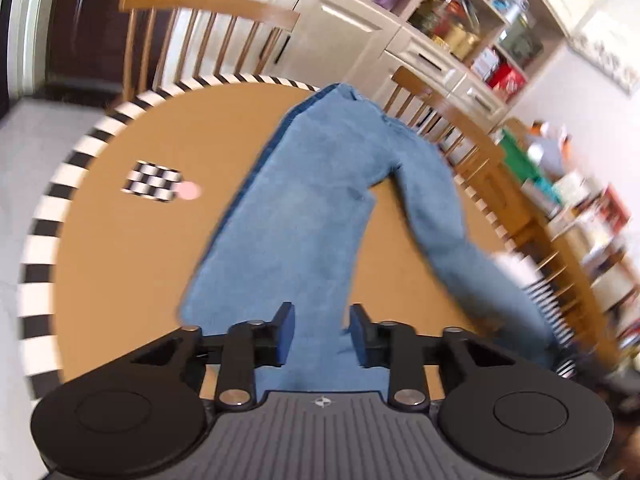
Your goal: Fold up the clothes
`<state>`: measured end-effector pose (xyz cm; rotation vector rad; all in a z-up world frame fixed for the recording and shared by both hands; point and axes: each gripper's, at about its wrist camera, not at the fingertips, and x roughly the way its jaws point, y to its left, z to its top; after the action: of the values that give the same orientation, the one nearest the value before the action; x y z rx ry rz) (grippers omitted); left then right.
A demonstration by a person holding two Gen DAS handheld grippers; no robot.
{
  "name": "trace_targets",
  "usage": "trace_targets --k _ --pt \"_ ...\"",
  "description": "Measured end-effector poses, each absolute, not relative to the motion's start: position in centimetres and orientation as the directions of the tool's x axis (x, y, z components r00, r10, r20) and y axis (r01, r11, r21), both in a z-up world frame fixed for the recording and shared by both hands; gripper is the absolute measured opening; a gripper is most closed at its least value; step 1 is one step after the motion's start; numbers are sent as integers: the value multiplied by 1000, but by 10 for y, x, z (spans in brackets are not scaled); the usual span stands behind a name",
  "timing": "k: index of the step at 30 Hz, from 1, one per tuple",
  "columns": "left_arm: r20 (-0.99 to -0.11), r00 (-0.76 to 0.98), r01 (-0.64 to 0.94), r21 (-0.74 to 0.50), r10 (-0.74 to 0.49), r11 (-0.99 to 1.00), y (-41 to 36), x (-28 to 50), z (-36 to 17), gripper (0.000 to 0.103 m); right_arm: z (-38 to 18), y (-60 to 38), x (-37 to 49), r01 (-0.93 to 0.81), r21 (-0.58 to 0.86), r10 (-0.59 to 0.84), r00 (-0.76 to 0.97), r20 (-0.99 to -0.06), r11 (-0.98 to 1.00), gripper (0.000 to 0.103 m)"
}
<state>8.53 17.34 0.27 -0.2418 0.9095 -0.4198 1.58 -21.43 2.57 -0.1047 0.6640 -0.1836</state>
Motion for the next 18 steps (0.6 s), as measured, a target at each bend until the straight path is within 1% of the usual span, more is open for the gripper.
trace_targets --k 1,2,4,6,7,8,9,10,11,12,13,14,16,18 --pt "-717 545 253 -354 -435 900 177 82 -1 41 30 -201 9 90 -219 -202 800 -565 972 59" --pt "-716 543 261 -354 -440 898 183 80 -4 42 36 -190 5 64 -240 -188 820 -540 969 60" --pt "-709 536 278 -365 -459 889 195 77 -9 49 47 -168 -3 16 -274 -155 856 -494 962 60" --pt "-701 521 296 -388 -487 873 202 86 -19 51 53 -150 3 -131 -67 73 832 -549 989 55" --pt "-696 513 305 -399 -502 865 205 91 -24 51 55 -140 7 -202 47 194 806 -559 978 51" --pt "-691 504 316 -410 -518 855 209 95 -28 51 52 -129 13 -252 145 289 764 -577 957 49" --pt "-686 495 328 -421 -533 846 214 99 -32 53 46 -114 22 -290 238 375 715 -590 927 48" --pt "-675 488 346 -433 -554 832 218 104 -36 57 36 -96 31 -317 306 440 679 -588 898 48" --pt "-663 480 365 -445 -575 818 223 110 -40 60 25 -78 40 -333 315 458 652 -604 889 48" --pt "-656 463 386 -456 -596 802 227 115 -45 66 14 -59 49 -347 319 471 625 -622 882 48" --pt "-657 430 411 -468 -619 782 231 121 -50 68 4 -44 57 -343 311 462 602 -652 886 47" --pt "-659 392 437 -481 -642 760 234 127 -54 68 -5 -30 63 -333 318 458 571 -681 888 45" --pt "-657 315 499 -500 -685 708 239 138 -63 68 -17 -13 71 -317 364 482 533 -695 876 42" --pt "-642 257 559 -511 -722 653 242 148 -70 68 -25 2 73 -310 330 451 537 -713 891 35"
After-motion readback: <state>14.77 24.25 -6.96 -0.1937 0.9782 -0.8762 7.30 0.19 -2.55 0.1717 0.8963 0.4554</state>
